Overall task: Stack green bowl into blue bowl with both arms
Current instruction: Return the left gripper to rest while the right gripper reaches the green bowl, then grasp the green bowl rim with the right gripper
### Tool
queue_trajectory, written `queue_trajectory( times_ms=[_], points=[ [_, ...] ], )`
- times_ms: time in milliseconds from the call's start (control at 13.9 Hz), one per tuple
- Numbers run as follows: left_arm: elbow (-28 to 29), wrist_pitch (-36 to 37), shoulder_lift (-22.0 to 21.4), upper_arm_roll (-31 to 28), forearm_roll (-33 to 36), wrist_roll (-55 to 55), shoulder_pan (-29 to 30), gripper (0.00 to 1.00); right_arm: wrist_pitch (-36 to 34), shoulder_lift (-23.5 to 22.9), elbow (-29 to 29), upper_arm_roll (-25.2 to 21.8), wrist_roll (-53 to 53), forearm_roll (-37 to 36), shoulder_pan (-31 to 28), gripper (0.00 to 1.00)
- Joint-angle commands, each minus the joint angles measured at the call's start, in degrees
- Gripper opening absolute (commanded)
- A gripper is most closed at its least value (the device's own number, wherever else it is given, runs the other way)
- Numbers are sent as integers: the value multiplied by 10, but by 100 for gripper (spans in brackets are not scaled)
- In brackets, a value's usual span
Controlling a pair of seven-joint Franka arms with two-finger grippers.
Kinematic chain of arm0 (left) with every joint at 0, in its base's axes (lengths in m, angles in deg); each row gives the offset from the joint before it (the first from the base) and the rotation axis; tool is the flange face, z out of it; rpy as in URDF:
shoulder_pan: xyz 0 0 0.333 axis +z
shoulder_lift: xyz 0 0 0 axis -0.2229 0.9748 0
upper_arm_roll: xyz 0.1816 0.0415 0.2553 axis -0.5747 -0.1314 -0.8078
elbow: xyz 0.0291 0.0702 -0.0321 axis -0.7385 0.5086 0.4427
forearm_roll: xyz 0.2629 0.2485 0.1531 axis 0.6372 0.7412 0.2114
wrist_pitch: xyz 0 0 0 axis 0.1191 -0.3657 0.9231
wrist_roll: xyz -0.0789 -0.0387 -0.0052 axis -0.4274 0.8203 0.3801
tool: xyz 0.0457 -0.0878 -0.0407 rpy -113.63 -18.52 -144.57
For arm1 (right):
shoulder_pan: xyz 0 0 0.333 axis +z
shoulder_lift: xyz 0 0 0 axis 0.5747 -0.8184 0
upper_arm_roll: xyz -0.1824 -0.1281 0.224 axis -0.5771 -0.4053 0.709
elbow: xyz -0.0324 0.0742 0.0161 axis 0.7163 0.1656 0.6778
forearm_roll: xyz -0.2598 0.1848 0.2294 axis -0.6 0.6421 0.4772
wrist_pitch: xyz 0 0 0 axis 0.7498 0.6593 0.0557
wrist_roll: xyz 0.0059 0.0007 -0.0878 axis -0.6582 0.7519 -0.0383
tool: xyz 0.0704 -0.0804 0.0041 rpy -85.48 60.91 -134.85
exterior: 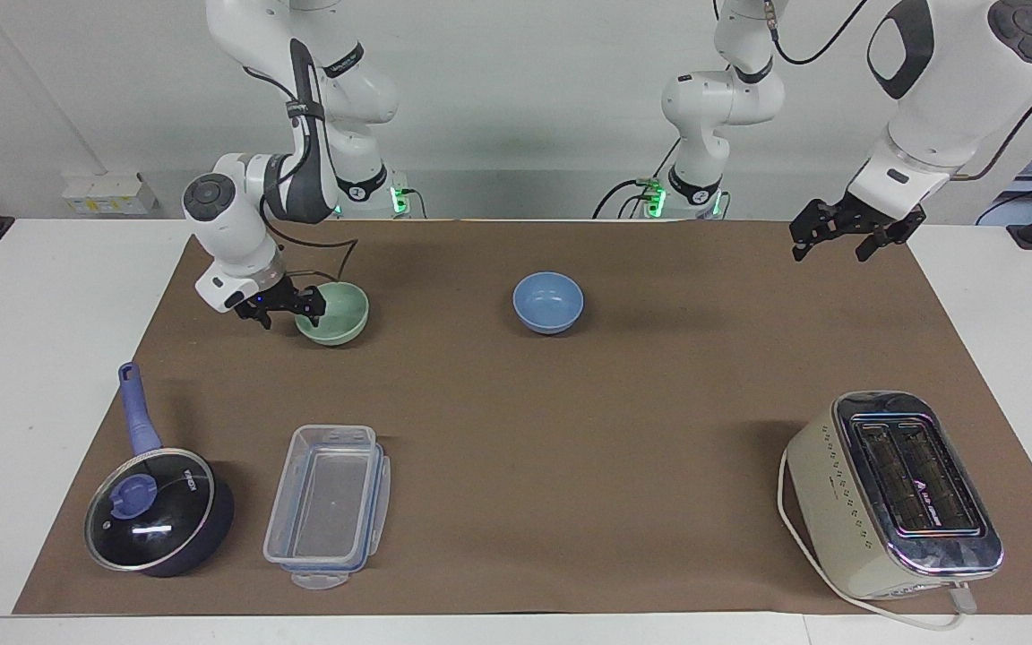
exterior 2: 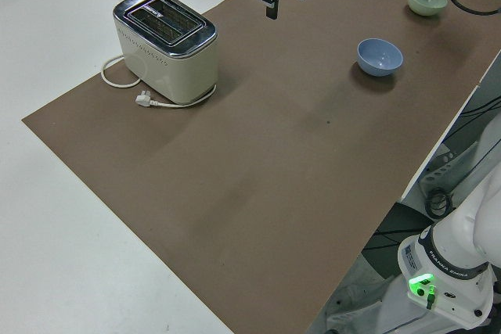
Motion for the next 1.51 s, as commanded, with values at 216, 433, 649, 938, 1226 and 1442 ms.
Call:
queue_trajectory(
  times_ms=[216,433,649,938,1226,1442],
  points=[
    [-14,14,6,5,9,3,5,100,-23,9,-7,3,23,39,-7,15],
    [-14,14,6,5,9,3,6,100,-47,16,0,4,30,49,-4,0],
    [-14,14,6,5,9,3,6,100,-90,41,16,8,29,80,9,0],
    [-14,14,6,5,9,3,6,100,-137,60,42,8,11,110,71,0],
    [-14,14,6,5,9,2,6,100,-124,64,42,8,-95,111,171,0],
    [-14,14,6,5,9,3,6,100,-95,59,60,9,-201,111,248,0]
  ],
)
